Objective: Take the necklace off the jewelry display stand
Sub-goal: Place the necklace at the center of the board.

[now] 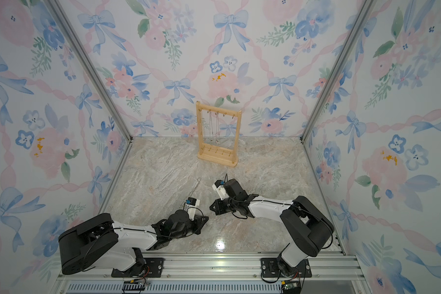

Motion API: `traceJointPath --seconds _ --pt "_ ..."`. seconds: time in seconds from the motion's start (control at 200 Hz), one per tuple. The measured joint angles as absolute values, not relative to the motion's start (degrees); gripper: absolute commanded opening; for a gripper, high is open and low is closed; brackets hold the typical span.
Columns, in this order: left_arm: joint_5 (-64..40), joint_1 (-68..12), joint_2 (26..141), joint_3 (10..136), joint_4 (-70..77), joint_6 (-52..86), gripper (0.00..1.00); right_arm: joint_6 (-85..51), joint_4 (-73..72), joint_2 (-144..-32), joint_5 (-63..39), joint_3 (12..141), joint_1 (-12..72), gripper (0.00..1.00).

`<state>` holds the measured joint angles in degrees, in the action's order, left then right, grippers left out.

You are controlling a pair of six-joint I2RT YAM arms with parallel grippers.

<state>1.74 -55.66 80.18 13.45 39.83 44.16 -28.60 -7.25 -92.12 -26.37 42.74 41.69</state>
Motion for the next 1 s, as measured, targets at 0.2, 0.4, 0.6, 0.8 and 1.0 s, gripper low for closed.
traceJointPath --seconds 0.2,0.4,0.6,0.8,1.0 --pt "1.8 -55.4 81.0 13.5 39.9 42.9 0.0 -29.2 -7.0 -93.1 -27.0 43.1 41.4 0.0" --pt "2.2 -55.4 81.6 13.6 40.2 42.0 0.05 -29.2 -6.6 -94.0 -27.2 43.5 41.3 0.0" --pt "2.5 -55.5 81.6 13.0 39.1 41.3 0.11 -29.2 -6.2 -95.5 -25.3 45.3 40.4 0.0" --pt "2.5 -55.5 81.2 11.7 38.2 40.9 0.19 -29.2 -6.2 -96.1 -22.4 46.2 38.4 0.0" --pt "2.4 -55.5 80.0 11.2 37.8 40.7 0.25 -29.2 -6.1 -96.8 -22.0 46.8 38.4 0.0"
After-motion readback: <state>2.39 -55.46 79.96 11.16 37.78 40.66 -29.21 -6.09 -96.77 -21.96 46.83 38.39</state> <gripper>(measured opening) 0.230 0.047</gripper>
